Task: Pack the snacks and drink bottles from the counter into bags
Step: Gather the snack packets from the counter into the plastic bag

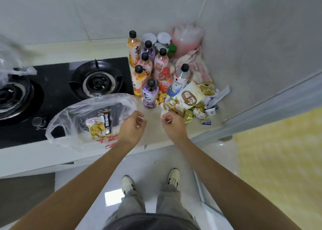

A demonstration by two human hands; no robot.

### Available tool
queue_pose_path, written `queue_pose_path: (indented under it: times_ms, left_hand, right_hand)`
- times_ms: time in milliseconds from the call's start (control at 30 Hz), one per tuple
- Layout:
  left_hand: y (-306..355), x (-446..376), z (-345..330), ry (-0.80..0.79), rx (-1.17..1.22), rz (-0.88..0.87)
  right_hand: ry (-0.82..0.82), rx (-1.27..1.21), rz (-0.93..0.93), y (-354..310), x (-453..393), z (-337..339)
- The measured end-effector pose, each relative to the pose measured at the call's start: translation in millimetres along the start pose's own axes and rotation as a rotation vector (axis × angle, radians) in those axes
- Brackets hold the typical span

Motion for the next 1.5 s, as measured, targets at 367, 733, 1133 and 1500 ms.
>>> queue_pose_path:
  times_ms: [367, 733, 1133, 1500]
  left_hand:
    - [73, -58, -126, -0.160, -0.047, -0.022]
    - [87, -106, -200, -0.234, -0.197, 0.113]
    - [90, -113, -211, -0.088, -0.246, 0.163]
    - [74, -84, -183, -0.076, -0.126, 0.188]
  right_hand:
    - [0.124, 0.150, -0.178, 101, -1, 103]
    - [0.032, 0.370, -0.042, 126, -55, 121]
    - [0.106, 0.501, 0.036, 130, -61, 124]
    - [0.183, 0.197, 0.166, 125, -46, 141]
Point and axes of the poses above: each hand's wrist, its own x-axis away from the middle knuckle, its own z-axis out of the back of the hand, y = z × x, the point moved 6 cm from there along -x, towards the middle knuckle, and after that the axes turned 14 degrees about -y, right-handed, at the moved point
